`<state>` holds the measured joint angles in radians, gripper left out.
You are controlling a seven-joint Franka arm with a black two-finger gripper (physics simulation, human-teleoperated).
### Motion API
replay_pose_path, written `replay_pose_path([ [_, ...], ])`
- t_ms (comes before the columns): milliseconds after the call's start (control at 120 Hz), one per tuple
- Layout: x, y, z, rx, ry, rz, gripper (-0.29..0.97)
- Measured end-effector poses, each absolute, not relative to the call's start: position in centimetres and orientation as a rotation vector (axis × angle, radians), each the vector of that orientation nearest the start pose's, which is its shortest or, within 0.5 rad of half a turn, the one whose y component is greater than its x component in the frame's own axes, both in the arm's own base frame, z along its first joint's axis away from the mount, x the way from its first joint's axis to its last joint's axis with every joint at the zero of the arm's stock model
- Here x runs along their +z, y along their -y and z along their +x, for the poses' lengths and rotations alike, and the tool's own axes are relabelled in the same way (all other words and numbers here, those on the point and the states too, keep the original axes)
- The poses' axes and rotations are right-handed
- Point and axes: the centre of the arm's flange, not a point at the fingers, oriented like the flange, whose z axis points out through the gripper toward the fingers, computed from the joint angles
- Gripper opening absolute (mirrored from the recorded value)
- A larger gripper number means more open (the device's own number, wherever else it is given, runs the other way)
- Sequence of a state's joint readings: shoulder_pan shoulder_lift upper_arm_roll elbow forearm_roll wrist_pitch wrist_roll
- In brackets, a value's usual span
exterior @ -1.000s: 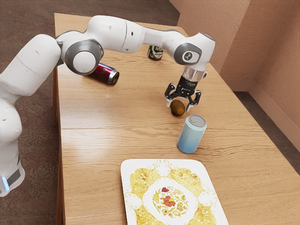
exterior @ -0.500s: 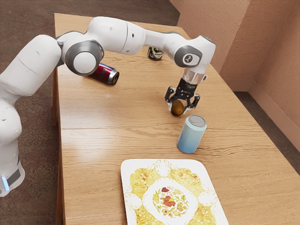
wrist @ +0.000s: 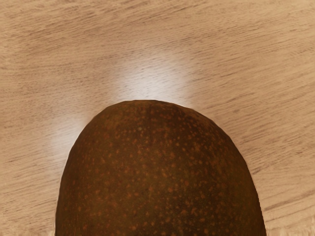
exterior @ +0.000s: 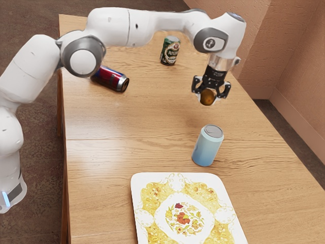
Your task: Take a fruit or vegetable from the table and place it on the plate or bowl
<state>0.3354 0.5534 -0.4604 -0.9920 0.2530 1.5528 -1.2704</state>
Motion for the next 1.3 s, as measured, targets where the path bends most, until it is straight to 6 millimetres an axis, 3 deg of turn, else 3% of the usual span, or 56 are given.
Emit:
replay_pose_path([
  [33,60.0,-1.4,69.3,-0.143,1.761,-2.658,0.29],
  [67,61.8,1.7,68.8,-0.177,1.685,-2.723,0.30],
  [233,66.9,11.9,65.4,-0.281,1.407,-2.880,0.27],
  [317,70.7,17.9,59.2,-0.308,1.204,-2.924,0.29],
  [375,70.4,20.6,54.5,-0.244,1.092,-2.904,0.28],
  [450,66.6,20.5,51.9,-0.072,1.050,-2.874,0.26],
  [550,63.2,19.6,53.0,0.097,1.015,-2.926,0.25],
  [633,63.1,19.2,54.9,0.125,0.974,-2.994,0.26],
  [708,63.5,20.8,54.9,0.101,0.875,-3.037,0.26],
  [917,64.6,24.7,53.0,0.020,0.635,-3.082,0.26],
  [1058,65.5,28.9,50.2,-0.006,0.444,-3.123,0.26],
  [1300,65.4,31.1,48.7,0.002,0.296,-3.142,0.26],
])
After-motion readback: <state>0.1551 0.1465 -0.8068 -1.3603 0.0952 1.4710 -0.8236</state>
